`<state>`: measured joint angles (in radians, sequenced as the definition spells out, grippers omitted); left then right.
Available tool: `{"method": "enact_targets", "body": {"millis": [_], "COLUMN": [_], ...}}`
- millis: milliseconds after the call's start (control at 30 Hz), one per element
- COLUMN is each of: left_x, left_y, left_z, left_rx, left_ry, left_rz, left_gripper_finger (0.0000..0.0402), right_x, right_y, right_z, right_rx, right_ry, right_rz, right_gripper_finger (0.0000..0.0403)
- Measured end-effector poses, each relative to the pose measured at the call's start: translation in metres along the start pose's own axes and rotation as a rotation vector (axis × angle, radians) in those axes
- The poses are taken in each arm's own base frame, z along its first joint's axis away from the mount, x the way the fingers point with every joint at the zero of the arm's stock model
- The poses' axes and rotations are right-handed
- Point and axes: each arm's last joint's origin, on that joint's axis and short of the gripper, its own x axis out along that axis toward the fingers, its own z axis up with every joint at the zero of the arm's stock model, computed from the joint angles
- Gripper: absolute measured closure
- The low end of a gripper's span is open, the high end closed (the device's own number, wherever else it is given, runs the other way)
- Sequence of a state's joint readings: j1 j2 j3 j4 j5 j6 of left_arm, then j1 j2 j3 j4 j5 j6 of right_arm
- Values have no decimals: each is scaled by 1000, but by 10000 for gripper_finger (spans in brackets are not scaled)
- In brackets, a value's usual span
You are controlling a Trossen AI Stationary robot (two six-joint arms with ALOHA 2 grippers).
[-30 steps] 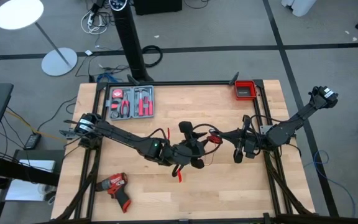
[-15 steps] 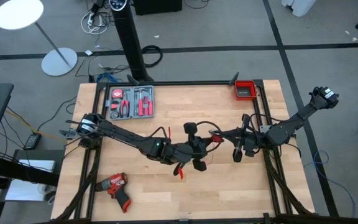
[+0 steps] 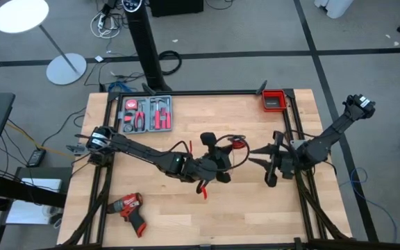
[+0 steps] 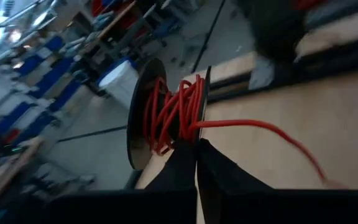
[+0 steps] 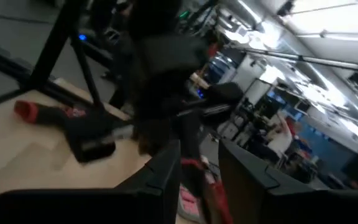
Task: Coil cords
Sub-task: Coil the red wire on the black spool
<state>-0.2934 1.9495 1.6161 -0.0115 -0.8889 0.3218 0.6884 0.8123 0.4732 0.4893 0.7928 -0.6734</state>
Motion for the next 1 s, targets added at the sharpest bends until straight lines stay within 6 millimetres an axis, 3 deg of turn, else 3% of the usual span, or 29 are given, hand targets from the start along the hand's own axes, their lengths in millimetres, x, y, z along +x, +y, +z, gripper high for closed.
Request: {"method": "enact_targets", "body": {"millis": [167, 300, 467, 667, 800, 1000], "left_x": [-7, -11, -16, -19, -22, -24], "left_y": [-6, -6, -1, 7, 7, 6], "left_z": [-2, 2, 15, 28, 32, 35], "left_rx": [101, 150, 151, 122, 144, 127], "left_ry": [35, 30, 15, -6, -15, -35], "left_rz": [29, 51, 92, 124, 134, 137], "left_gripper_finger": [401, 401, 401, 401, 401, 401], "right_x": [-8, -4, 8, 25, 34, 37], "right_y": [6, 24, 35, 38, 38, 36], "right_z": [1, -10, -19, -26, -29, -30], "right_rx": [64, 162, 322, 418, 454, 473], "right_ry": [46, 122, 175, 178, 143, 139], "right_rz": [-18, 72, 42, -20, 53, 64], "right_gripper_finger": [296, 303, 309, 308, 309, 310]}}
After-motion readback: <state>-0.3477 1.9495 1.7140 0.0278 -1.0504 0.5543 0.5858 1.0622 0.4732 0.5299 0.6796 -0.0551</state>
